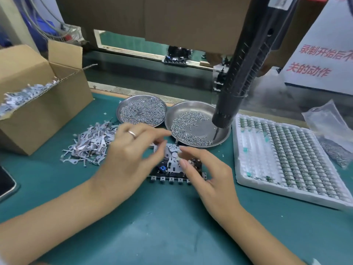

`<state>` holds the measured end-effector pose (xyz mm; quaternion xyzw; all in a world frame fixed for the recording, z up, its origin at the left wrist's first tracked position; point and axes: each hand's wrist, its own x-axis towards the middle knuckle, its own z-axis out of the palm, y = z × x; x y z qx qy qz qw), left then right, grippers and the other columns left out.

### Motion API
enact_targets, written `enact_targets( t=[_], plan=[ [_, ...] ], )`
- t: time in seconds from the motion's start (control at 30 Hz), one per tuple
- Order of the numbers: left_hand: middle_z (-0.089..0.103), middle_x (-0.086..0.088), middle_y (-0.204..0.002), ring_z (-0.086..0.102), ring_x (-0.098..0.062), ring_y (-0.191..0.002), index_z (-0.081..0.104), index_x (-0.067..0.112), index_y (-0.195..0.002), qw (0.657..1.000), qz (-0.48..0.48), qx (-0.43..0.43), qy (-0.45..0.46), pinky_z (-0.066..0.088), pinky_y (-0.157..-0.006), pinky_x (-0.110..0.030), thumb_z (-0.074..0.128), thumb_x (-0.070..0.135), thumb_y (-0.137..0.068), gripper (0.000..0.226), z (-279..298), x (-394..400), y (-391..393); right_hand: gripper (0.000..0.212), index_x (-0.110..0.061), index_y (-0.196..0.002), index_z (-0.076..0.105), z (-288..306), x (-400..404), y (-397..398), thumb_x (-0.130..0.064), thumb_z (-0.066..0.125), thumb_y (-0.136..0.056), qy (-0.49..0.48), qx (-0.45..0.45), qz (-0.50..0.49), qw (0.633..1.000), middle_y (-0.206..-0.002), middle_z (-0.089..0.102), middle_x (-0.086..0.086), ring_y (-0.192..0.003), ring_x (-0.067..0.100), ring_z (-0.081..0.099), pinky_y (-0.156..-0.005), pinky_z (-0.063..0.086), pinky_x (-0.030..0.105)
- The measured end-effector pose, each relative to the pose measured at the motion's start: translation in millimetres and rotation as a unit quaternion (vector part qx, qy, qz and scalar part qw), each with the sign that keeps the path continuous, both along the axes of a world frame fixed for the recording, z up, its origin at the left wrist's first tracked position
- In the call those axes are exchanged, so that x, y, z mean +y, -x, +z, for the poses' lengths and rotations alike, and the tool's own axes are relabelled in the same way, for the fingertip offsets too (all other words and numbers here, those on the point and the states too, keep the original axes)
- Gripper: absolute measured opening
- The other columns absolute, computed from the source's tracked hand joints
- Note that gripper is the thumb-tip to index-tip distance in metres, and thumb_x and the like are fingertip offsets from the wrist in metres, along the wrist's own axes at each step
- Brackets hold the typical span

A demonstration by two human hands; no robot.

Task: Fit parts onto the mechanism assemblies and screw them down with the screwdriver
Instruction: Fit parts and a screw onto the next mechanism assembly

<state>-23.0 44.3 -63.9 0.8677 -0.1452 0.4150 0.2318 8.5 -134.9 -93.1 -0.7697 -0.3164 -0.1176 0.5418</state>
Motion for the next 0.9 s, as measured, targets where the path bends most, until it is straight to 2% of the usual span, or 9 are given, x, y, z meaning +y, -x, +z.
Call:
enact_targets(
  t=[0.07, 0.13, 0.27, 0.37, 0.43, 0.47, 0.57, 0.7, 0.9],
  plan=[
    [0.067, -0.004, -0.084, 0.056, -0.011, -0.079, 0.072, 0.004, -0.097, 0.999, -0.041, -0.02, -0.008, 0.046, -0.076, -0.037, 0.069, 0.002, -0.08, 0.018, -3.9, -15.0, -2.1, 0.02, -0.015, -0.106, 0.071, -1.0, 1.5, 0.9, -0.015, 0.065, -0.086, -0.025, 0.033, 0.001, 0.999, -0.097, 0.071, -0.004, -0.09, 0.004, 0.064, -0.082, 0.047, 0.017],
    [0.067, -0.005, -0.083, 0.056, -0.012, -0.079, 0.072, 0.003, -0.097, 0.998, -0.059, -0.016, 0.0, 0.048, -0.074, -0.039, 0.07, 0.001, -0.079, 0.018, -8.3, -21.0, -5.5, 0.018, -0.014, -0.1, 0.074, -2.1, -0.5, -1.6, -0.008, 0.066, -0.085, -0.027, 0.028, -0.015, 0.999, -0.089, 0.072, -0.002, -0.083, 0.009, 0.065, -0.077, 0.049, 0.02],
    [0.068, 0.006, -0.089, 0.064, -0.01, -0.082, 0.072, 0.012, -0.099, 0.983, -0.114, 0.104, 0.102, 0.05, -0.08, -0.042, 0.068, 0.02, -0.082, 0.019, -10.4, -18.7, -6.6, 0.017, -0.007, -0.095, 0.075, -1.6, -7.0, -11.2, -0.005, 0.064, -0.083, 0.013, -0.019, -0.038, 0.999, -0.087, 0.072, 0.001, -0.082, 0.012, 0.063, -0.078, 0.048, 0.018],
    [0.071, 0.015, -0.082, 0.064, 0.0, -0.081, 0.073, 0.022, -0.093, 0.956, -0.123, 0.206, 0.168, 0.049, -0.082, -0.028, 0.075, 0.027, -0.08, 0.014, -11.2, -12.6, -6.2, 0.016, -0.006, -0.094, 0.075, -3.1, -9.1, -15.6, -0.004, 0.064, -0.082, 0.058, -0.038, -0.026, 0.997, -0.086, 0.07, -0.003, -0.081, 0.013, 0.06, -0.077, 0.047, 0.017],
    [0.072, 0.014, -0.081, 0.065, 0.0, -0.078, 0.074, 0.026, -0.088, 0.921, -0.138, 0.277, 0.235, 0.048, -0.077, -0.015, 0.073, 0.03, -0.075, 0.013, -11.8, -7.2, -7.3, 0.015, -0.006, -0.094, 0.076, -5.2, -9.1, -16.0, -0.003, 0.066, -0.083, 0.083, -0.041, -0.021, 0.995, -0.083, 0.07, -0.002, -0.078, 0.016, 0.059, -0.074, 0.047, 0.022],
    [0.072, 0.011, -0.081, 0.065, -0.001, -0.075, 0.074, 0.026, -0.087, 0.903, -0.146, 0.31, 0.258, 0.049, -0.075, -0.014, 0.072, 0.03, -0.073, 0.015, -12.3, -4.4, -8.2, 0.015, -0.007, -0.094, 0.076, -6.1, -8.6, -15.8, -0.003, 0.067, -0.083, 0.089, -0.038, -0.022, 0.995, -0.082, 0.07, -0.001, -0.077, 0.016, 0.059, -0.074, 0.047, 0.024],
    [0.073, 0.007, -0.076, 0.066, -0.004, -0.071, 0.074, 0.028, -0.086, 0.875, -0.152, 0.366, 0.278, 0.05, -0.069, -0.013, 0.077, 0.023, -0.072, 0.015, -11.9, 3.1, -11.6, 0.015, -0.008, -0.095, 0.075, -6.7, -6.4, -15.2, -0.004, 0.068, -0.083, 0.087, -0.034, -0.024, 0.995, -0.085, 0.071, 0.0, -0.081, 0.014, 0.059, -0.076, 0.048, 0.027],
    [0.073, 0.007, -0.075, 0.068, -0.005, -0.071, 0.074, 0.027, -0.085, 0.859, -0.131, 0.403, 0.286, 0.045, -0.059, -0.006, 0.078, 0.018, -0.074, 0.015, -10.4, 9.0, -15.1, 0.017, -0.008, -0.097, 0.075, -7.1, -5.8, -13.6, -0.002, 0.066, -0.084, 0.085, -0.033, -0.015, 0.996, -0.091, 0.072, -0.001, -0.085, 0.014, 0.062, -0.078, 0.05, 0.031],
    [0.072, 0.007, -0.075, 0.066, -0.001, -0.07, 0.074, 0.029, -0.085, 0.849, -0.135, 0.424, 0.285, 0.046, -0.062, -0.008, 0.078, 0.018, -0.074, 0.016, -8.7, 9.5, -14.7, 0.017, -0.009, -0.096, 0.075, -6.8, -8.1, -11.7, -0.003, 0.066, -0.082, 0.096, -0.071, -0.013, 0.993, -0.08, 0.07, -0.002, -0.078, 0.018, 0.062, -0.073, 0.049, 0.03]
  ],
)
